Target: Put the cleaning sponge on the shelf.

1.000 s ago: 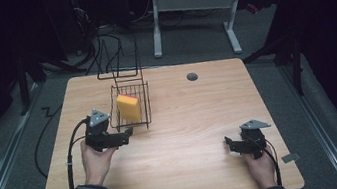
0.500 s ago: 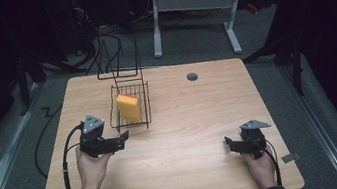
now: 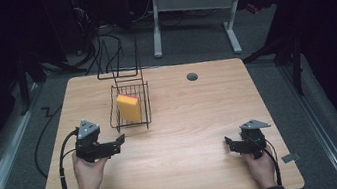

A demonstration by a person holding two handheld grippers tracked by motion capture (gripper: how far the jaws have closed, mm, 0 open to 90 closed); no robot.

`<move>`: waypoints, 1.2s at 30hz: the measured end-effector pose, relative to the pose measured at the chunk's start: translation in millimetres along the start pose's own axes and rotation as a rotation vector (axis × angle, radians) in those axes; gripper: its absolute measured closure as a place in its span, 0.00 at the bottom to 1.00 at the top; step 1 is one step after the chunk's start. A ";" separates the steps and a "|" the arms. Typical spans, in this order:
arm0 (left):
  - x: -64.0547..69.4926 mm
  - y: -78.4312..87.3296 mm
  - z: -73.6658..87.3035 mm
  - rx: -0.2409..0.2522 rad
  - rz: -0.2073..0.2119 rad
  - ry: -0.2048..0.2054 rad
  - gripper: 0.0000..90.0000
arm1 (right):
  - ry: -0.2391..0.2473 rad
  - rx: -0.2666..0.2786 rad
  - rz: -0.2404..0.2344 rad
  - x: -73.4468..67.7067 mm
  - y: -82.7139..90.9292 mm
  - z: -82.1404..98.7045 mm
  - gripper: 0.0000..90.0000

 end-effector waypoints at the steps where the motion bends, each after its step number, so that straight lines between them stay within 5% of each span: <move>1: -0.8 0.6 0.9 0.000 -0.004 0.003 0.06 | 0.000 0.000 0.000 0.0 0.0 0.0 0.25; 36: -26.4 5.7 36.3 -0.042 -0.017 0.095 0.09 | 0.000 0.000 0.000 0.0 0.0 0.0 0.25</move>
Point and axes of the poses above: each handheld gripper's, and its own axes: y roughly backward along the jaws, z roughly out of its underside, x roughly to its right, the point moved 3 cm from there along -y, roughly forward along the jaws, and after that the axes turned 12 degrees about -z, right-handed, at the moved point
